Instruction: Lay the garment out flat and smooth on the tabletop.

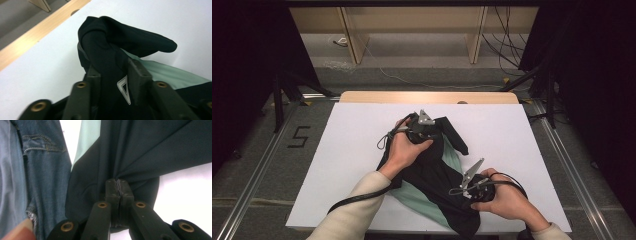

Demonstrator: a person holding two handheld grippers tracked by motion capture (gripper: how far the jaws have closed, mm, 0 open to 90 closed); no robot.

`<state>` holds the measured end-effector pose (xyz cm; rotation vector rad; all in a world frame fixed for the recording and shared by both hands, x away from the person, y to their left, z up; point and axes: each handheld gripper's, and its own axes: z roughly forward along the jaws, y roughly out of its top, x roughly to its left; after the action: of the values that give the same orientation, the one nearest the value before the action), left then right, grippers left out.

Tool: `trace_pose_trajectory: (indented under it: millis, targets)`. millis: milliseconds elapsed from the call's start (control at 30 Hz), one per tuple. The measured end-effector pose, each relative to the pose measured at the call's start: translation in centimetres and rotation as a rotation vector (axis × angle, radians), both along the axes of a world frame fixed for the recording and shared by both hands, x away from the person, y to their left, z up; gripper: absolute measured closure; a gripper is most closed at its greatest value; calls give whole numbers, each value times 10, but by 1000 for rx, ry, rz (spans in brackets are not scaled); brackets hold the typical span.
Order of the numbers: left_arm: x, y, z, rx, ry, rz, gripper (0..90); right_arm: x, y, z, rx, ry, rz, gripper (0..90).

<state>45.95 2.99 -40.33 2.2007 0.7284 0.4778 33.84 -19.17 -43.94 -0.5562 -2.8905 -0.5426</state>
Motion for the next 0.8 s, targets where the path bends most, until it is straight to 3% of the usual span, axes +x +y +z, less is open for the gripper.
trace_pose_trajectory:
  millis: [33,67,100,133,167,200,300,400,467,500,533,567,600,633,667,700,733,767,800]
  targets:
    - [-1,-1,-1,12,-3,-7,596,5,-2,-2,20,10,-37,882]
    - [-3,-2,-1,30,5,-29,596,5,-2,-2,20,10,-37,882]
    - [-5,-3,0,35,7,-42,554,12,-6,-3,52,0,-85,802]
    - [-10,-2,3,50,-12,-63,514,15,-9,-3,95,-29,-127,785]
    - [-10,-2,3,50,-12,-63,465,15,-9,-3,95,-29,-127,785]
    - [-13,3,8,23,-24,-49,426,22,-17,1,141,-77,-198,732]
    - [-17,19,22,-30,-40,-38,355,33,-28,7,226,-155,-320,669]
    - [-20,41,35,-57,-50,0,339,44,-34,8,269,-219,-394,621]
    - [-18,62,37,-69,-29,49,349,51,-36,7,295,-247,-430,583]
    - [-18,62,37,-69,-29,49,359,56,-37,6,303,-262,-448,568]
    - [-13,79,32,-53,19,91,364,58,-38,6,305,-274,-455,549]
    - [-12,84,30,-48,45,101,364,63,-37,5,313,-293,-468,536]
    - [-12,84,30,-48,45,101,367,66,-37,5,318,-302,-476,531]
    - [-8,94,21,-31,116,118,368,69,-37,6,327,-314,-483,516]
    - [-8,94,21,-31,116,118,368,73,-37,6,336,-329,-488,508]
    - [-6,99,14,-29,163,114,368,78,-36,6,345,-347,-492,505]
    - [-1,103,8,-45,200,114,368,78,-36,6,345,-347,-492,505]
    - [8,109,-3,-66,249,146,374,87,-35,7,347,-364,-498,502]
    - [8,109,-3,-66,249,146,376,90,-34,7,351,-370,-502,502]
